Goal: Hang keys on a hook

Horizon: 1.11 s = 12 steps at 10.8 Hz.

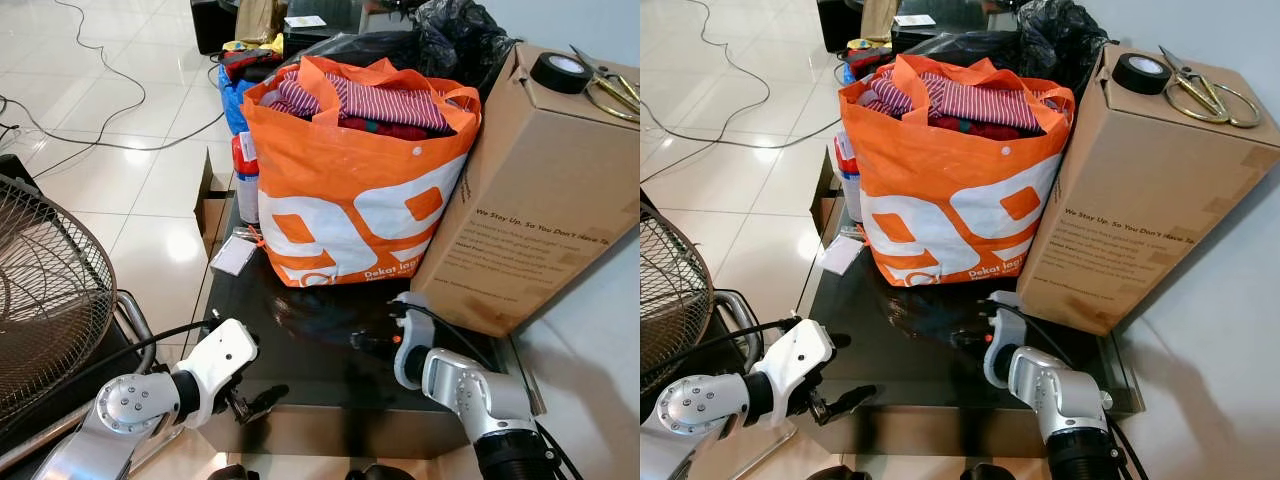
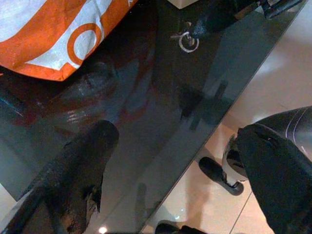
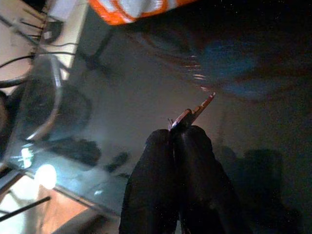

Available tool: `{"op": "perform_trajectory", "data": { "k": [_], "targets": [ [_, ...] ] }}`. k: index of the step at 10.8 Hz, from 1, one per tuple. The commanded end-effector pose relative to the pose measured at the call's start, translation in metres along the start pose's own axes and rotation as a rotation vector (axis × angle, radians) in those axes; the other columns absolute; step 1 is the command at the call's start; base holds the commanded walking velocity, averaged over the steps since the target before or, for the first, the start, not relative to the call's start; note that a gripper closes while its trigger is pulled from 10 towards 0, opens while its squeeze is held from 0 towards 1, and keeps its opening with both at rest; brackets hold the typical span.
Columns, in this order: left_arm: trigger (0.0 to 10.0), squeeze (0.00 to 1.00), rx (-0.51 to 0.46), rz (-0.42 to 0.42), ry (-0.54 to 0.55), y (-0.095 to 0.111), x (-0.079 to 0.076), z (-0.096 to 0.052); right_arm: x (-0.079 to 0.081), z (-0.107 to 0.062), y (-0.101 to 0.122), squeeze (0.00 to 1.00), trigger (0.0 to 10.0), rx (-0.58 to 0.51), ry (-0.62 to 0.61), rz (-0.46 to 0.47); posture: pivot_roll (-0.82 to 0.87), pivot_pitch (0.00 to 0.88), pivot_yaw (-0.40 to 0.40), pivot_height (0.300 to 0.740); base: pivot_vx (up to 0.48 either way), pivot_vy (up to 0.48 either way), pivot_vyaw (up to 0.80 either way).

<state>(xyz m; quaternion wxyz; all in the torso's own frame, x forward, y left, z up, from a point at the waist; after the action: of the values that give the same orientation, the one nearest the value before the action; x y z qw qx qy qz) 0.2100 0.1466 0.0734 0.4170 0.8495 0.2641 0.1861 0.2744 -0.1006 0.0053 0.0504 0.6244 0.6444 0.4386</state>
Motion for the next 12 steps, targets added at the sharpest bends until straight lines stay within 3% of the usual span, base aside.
{"op": "perform_trajectory", "data": {
  "k": [1,2,3,4,5,9,10,11,12],
  "targets": [
    [10.0,0.0,0.006,0.005,-0.013,-0.001,-0.003,0.002,-0.007,0.0,-0.006,0.0,8.4,0.034,-0.056,-0.008,-0.03,0.05,-0.058,0.74,0.0,0.0,0.0],
    [10.0,0.0,0.007,0.003,-0.016,-0.001,-0.004,0.002,-0.007,0.001,-0.012,0.0,10.0,0.06,-0.069,-0.021,-0.03,0.052,-0.059,0.74,0.0,0.0,0.0],
    [10.0,0.0,0.009,0.002,-0.02,-0.002,-0.004,0.002,-0.009,0.002,-0.02,0.0,10.0,0.101,-0.101,-0.014,-0.03,0.052,-0.058,0.74,0.0,0.0,0.0],
    [10.0,0.0,0.01,0.001,-0.022,-0.002,-0.005,0.003,-0.011,0.003,-0.024,0.73,10.0,0.122,-0.115,-0.001,-0.02,0.052,-0.059,0.74,0.0,0.0,0.0],
    [10.0,0.0,0.011,0.001,-0.024,-0.002,-0.006,0.002,-0.013,0.003,-0.026,1.0,10.0,0.133,-0.132,-0.006,-0.03,0.052,-0.059,0.74,0.0,0.0,0.0],
    [10.0,0.0,0.012,-0.002,-0.026,-0.003,-0.007,0.002,-0.019,0.005,-0.016,1.0,10.0,0.082,-0.166,-0.03,-0.03,0.055,-0.06,0.74,0.0,0.0,0.0],
    [10.0,0.0,0.013,-0.002,-0.028,-0.003,-0.007,0.002,-0.014,0.004,-0.015,1.0,10.0,0.099,-0.124,-0.137,-0.03,0.053,-0.06,0.74,0.0,0.0,0.0],
    [10.0,0.0,0.015,-0.003,-0.033,-0.004,-0.008,0.002,-0.008,0.003,-0.024,1.0,10.0,0.159,-0.067,-0.337,-0.03,0.05,-0.061,0.74,0.0,0.0,0.0],
    [10.0,0.0,0.02,-0.002,-0.042,-0.005,-0.011,0.002,-0.005,0.004,-0.031,1.0,10.0,0.184,-0.038,-0.475,-0.03,0.051,-0.063,0.74,0.0,0.0,0.0]
  ]
}}
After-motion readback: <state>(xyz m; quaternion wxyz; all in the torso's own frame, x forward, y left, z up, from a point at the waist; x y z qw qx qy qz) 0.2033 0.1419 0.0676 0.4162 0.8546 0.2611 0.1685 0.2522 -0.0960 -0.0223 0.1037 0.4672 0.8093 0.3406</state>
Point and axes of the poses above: a point about 5 cm out from each wrist's last joint towards the gripper, its own z axis pointing out of the wrist towards the gripper, its own y axis along the axis of the wrist's last joint, x = y × z, the point moved 3 cm from there along z, pointing out of the wrist towards the gripper, and after that the axes turned 1 degree about -z, right-handed, at the moved point
